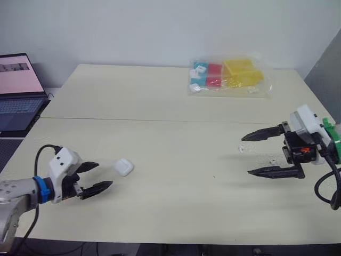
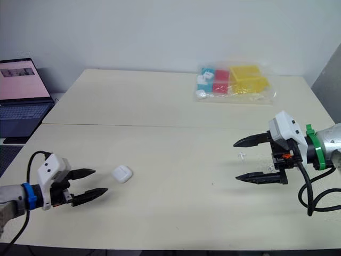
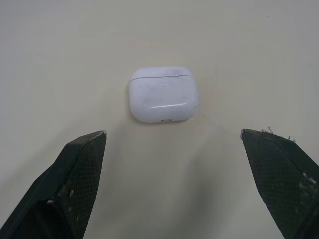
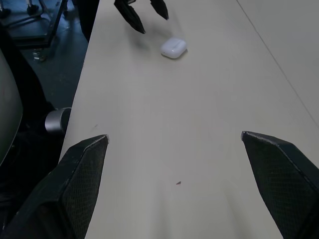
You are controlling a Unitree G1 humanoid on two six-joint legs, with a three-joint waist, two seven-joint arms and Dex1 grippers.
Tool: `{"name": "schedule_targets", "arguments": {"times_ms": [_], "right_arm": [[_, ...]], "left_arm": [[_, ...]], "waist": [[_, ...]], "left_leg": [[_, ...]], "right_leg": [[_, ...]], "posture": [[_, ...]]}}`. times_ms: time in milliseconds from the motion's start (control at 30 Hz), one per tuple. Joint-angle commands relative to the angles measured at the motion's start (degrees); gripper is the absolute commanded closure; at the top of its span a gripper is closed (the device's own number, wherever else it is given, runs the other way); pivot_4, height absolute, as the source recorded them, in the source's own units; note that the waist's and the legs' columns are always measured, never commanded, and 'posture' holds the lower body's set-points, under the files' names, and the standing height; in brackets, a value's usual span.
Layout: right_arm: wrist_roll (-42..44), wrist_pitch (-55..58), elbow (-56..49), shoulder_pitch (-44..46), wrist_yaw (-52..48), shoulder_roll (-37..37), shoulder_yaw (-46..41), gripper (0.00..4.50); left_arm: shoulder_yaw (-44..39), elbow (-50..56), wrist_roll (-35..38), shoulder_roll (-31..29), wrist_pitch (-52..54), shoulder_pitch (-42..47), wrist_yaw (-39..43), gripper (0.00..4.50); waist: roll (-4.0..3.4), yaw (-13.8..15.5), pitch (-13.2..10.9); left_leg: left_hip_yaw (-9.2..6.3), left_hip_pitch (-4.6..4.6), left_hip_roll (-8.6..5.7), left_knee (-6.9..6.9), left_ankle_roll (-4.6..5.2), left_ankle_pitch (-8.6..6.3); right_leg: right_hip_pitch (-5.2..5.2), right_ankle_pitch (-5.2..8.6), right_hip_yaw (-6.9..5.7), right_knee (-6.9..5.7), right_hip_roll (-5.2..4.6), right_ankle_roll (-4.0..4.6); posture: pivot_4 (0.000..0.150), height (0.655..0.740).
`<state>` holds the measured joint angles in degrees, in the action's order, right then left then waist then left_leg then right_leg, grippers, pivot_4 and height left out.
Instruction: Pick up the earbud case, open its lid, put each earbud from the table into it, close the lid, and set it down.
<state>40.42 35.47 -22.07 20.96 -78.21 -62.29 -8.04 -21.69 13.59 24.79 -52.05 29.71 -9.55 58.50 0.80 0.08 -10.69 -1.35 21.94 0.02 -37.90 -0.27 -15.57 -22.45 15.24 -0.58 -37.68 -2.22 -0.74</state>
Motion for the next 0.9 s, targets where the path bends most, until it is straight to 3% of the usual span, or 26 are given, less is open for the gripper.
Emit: {"name": "schedule_targets", "arguments": {"times_ms": [33, 367, 900], "right_arm": [[0.24, -1.02, -1.70, 0.29, 0.36, 0.49, -0.08, 0.03], [-0.65, -2.25, -2.16, 1.22, 0.51, 1.69, 2.30, 0.03], [-1.43, -2.59, -2.78, 2.07, 0.30, 1.33, 3.56, 0.03]], "left_arm": [[2.28, -0.57, -2.16, 1.67, -2.12, 2.48, -3.24, 0.00], [10.81, -7.55, -7.98, 6.16, -6.32, 8.58, -7.90, 0.00], [15.64, -11.29, -9.43, 7.92, -5.30, 12.30, -8.11, 0.00]], "waist": [[0.01, 0.03, 0.00], [0.01, 0.07, 0.00], [0.00, 0.41, 0.01]], "left_leg": [[0.00, 0.01, 0.00, 0.00, 0.00, 0.00], [0.00, 0.04, 0.00, -0.01, 0.01, 0.00], [-0.01, -0.01, -0.01, -0.06, 0.01, 0.01]], "right_leg": [[-0.02, 0.00, 0.00, 0.00, 0.00, 0.00], [-0.08, -0.01, -0.01, -0.06, 0.02, 0.00], [0.00, -0.03, -0.01, -0.08, 0.01, -0.04]], "posture": [[0.150, 0.7400], [0.150, 0.7400], [0.150, 0.7400]]}}
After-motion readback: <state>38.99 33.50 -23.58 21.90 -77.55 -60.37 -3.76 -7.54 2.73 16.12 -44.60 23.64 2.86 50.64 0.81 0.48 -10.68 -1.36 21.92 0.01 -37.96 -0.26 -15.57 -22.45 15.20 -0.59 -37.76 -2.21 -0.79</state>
